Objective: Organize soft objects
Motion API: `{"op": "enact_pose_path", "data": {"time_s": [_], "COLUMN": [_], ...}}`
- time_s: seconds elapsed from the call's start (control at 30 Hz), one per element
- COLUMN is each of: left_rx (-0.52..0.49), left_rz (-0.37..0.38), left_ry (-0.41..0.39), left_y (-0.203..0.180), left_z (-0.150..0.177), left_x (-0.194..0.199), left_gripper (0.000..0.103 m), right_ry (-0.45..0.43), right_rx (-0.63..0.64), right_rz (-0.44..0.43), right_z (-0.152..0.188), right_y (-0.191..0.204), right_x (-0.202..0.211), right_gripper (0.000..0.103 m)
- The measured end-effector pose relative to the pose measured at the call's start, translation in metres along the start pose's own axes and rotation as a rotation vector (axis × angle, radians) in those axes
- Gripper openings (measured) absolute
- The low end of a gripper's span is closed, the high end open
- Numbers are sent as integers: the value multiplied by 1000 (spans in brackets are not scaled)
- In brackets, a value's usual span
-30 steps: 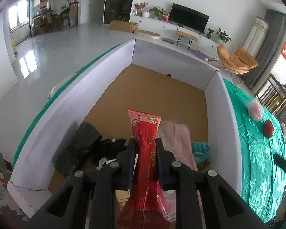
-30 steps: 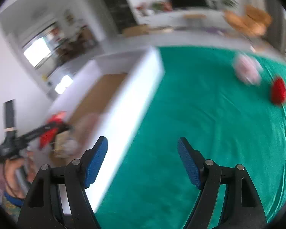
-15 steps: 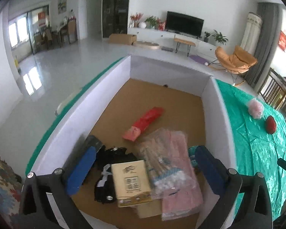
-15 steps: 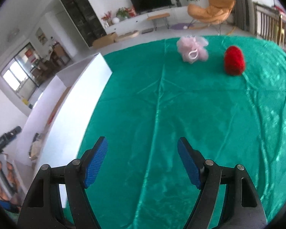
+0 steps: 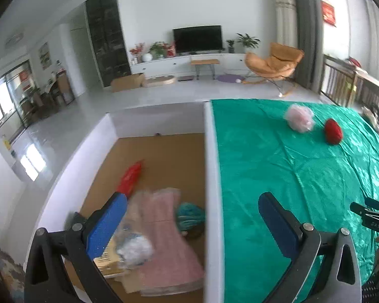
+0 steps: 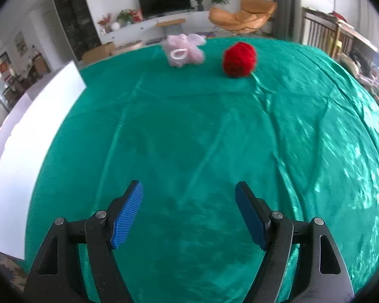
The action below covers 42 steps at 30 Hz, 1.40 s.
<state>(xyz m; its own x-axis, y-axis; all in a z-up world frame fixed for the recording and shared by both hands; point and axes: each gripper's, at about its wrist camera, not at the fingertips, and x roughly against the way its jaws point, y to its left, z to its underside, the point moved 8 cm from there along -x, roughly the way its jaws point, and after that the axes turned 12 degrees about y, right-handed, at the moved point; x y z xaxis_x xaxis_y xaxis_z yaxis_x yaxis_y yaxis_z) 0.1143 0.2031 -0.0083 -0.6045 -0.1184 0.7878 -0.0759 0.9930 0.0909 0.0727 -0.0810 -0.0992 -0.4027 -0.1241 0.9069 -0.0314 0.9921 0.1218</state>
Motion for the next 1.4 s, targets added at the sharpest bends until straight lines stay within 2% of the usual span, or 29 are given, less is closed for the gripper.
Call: {"op": "enact_pose_path", "data": {"time_s": [0.27, 0.33, 0.4, 0.53, 0.7, 0.8, 1.0, 1.13, 1.3, 1.4], "left_rx": [-84, -97, -114, -144, -175, -154, -127, -76, -121, -155], "left_rz": [4, 20, 73, 227, 262, 265, 242, 248, 197, 200], "left_ry": [-14, -9, 13, 117, 284, 322, 313, 306, 302, 285], "left_y": [-45, -57, -75, -126, -175, -190, -206, -214, -238, -251], "left_z": [-6, -7, -3, 17, 43, 46, 20, -12, -46, -59], "left_x": [7, 6, 3, -24, -91, -121, -160, -181, -211, -220], "left_gripper": [103, 103, 103, 103, 103, 103, 103, 103, 103, 103], "right_ry": [13, 10, 3, -22, -15, -43, -32, -32, -32, -32], "right_rx": [-42, -49, -59, -86, -107, -126, -114, -115, -115, -114], "right_rz": [36, 51, 82, 145, 215, 177, 201, 202, 201, 202], "right_z": [8, 7, 2, -10, -21, -19, -20, -19, -19, -20], "right_y": [-28, -34, -45, -67, -96, -103, -100, -99, -98, -98], "right_x": [-7, -9, -13, -16, -29, -29, -30, -30, -30, -30], "right_gripper": [78, 78, 78, 78, 78, 79, 81, 81, 82, 82]}}
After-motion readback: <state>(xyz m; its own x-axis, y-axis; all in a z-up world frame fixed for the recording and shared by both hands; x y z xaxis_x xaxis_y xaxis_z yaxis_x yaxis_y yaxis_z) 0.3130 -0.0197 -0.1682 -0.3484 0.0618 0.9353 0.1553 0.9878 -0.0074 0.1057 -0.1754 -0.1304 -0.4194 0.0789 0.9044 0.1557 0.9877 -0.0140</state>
